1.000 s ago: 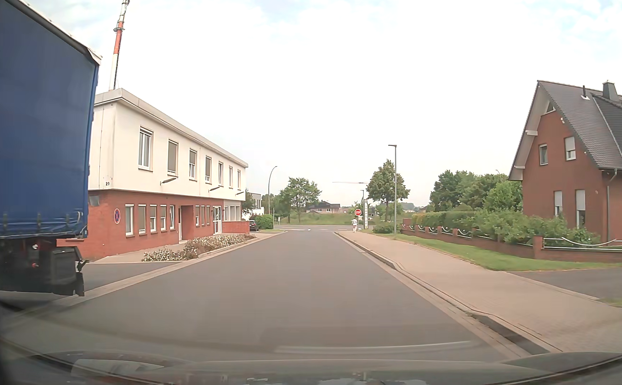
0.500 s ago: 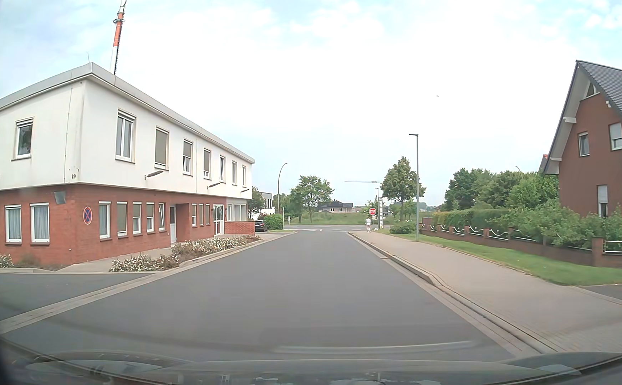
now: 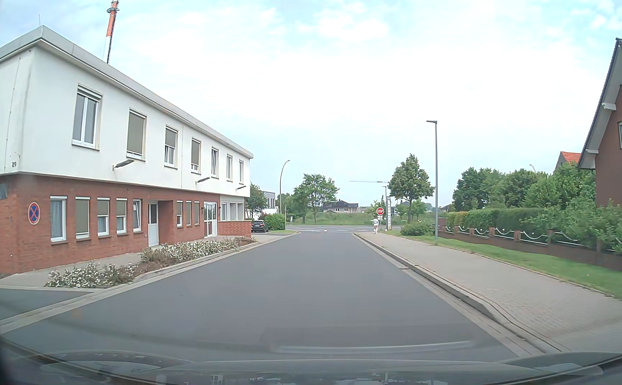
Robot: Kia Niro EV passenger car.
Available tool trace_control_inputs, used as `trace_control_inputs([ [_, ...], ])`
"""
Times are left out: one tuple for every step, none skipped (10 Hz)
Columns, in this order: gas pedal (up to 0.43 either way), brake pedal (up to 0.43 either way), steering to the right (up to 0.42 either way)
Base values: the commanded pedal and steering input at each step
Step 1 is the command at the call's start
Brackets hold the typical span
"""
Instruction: Follow the waypoints while adhering to traffic rules and regulations
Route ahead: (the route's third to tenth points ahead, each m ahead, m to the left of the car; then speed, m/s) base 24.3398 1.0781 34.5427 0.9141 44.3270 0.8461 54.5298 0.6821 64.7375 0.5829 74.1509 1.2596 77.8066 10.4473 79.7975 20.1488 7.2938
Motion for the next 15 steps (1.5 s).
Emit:
trace_control_inputs([
  [0.13, 0.0, -0.009],
  [0.13, 0.0, -0.009],
  [0.13, 0.0, -0.008],
  [0.13, 0.0, -0.007],
  [0.13, 0.0, -0.007],
  [0.13, 0.0, -0.006],
  [0.13, 0.0, -0.006],
  [0.13, 0.0, -0.006],
  [0.13, 0.0, -0.005],
  [0.13, 0.0, -0.005],
  [0.118, 0.0, -0.004],
  [0.118, 0.0, -0.003],
  [0.11, 0.0, -0.001],
  [0.098, 0.0, 0.002],
  [0.087, 0.0, 0.005],
])
